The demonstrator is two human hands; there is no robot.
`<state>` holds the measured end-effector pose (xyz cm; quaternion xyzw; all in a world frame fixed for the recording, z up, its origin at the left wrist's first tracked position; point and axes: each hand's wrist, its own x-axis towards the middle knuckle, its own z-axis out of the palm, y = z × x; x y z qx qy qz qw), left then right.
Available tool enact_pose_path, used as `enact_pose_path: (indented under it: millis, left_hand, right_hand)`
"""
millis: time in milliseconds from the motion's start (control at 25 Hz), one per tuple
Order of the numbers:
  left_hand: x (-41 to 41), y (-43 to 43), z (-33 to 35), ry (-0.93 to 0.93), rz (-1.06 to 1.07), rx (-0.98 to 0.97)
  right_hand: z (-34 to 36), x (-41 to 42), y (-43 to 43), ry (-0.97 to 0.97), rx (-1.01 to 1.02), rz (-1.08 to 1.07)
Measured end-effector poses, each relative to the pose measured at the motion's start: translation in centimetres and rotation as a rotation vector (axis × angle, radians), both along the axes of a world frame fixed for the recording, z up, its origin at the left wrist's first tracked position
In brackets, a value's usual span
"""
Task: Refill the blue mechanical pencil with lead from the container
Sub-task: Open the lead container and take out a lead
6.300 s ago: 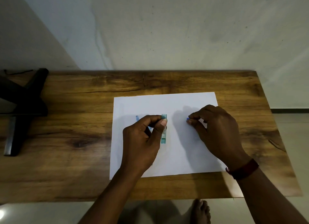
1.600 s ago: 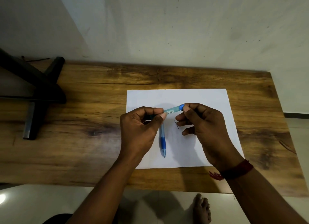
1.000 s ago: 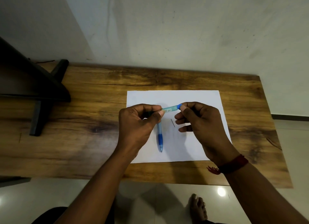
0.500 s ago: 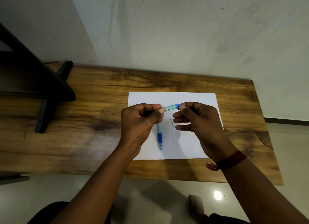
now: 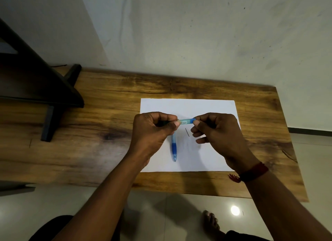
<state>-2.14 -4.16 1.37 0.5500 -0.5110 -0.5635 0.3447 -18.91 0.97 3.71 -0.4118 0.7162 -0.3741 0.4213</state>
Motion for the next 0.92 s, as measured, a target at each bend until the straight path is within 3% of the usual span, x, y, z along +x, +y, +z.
enact_pose_path:
  millis: [160, 280, 480, 680, 920]
  left_hand:
    - [-1.0, 1.2, 0.9, -0.139, -0.091, -0.193]
    - [-1.8, 2.2, 1.2, -0.219, -0.029, -0.306]
    - [-1.2, 1.7, 1.2, -0.353, -0.060, -0.152]
    - [-0.2, 1.1, 0.6, -0.493, -0.003, 0.089]
    - [-0.5, 2.0, -0.1, -0.581, -0.068, 0.073]
  right_hand:
    - [0.2, 1.2, -0.1, -0.148, -0.076, -0.161]
    - [0.1, 2.6, -0.2, 0.046, -0.105, -0.151]
    - [-0.1, 0.8, -0.4, 0.198, -0.045, -0.142]
    - [-1.4, -1.5, -0.2, 0.606, 0.094, 0.017]
    - [-2.1, -1.4, 0.0, 0.724, 0.071, 0.048]
